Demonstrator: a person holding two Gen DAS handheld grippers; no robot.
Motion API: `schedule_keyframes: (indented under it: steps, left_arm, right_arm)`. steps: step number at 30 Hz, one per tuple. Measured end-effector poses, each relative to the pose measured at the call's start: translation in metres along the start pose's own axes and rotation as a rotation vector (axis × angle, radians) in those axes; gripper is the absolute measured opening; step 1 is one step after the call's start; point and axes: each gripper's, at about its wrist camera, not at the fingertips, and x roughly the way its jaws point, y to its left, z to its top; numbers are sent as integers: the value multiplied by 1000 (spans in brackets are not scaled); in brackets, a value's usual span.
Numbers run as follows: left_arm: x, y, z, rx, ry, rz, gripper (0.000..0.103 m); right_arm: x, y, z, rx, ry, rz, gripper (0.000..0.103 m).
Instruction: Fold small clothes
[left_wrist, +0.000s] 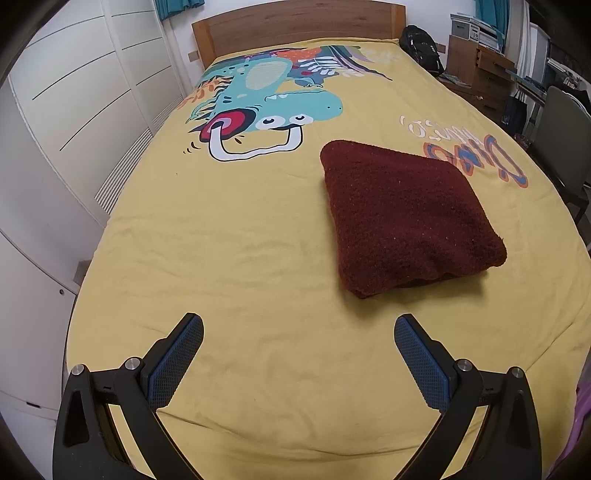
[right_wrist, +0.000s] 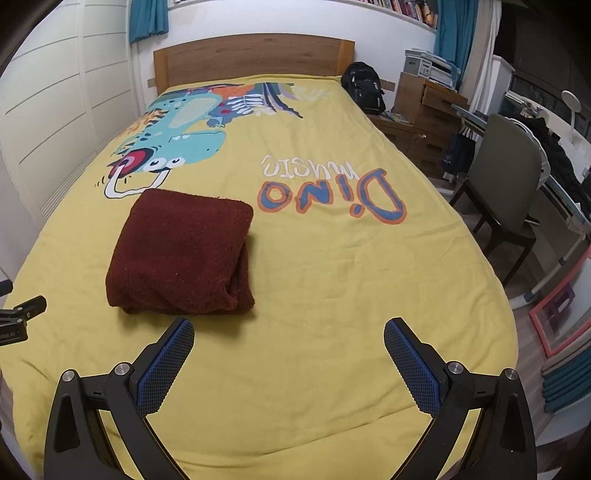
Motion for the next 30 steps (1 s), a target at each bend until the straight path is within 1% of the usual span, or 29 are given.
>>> schedule_keyframes:
  steps: [9,30]
  left_arm:
    - [1,0,0,3,4,-3,102]
    - [3,-2,-2,13,7,-3,102]
  right_arm:
    - [0,0,0,0,-1,-1,103]
    - [2,0,-2,-9,26,0,103]
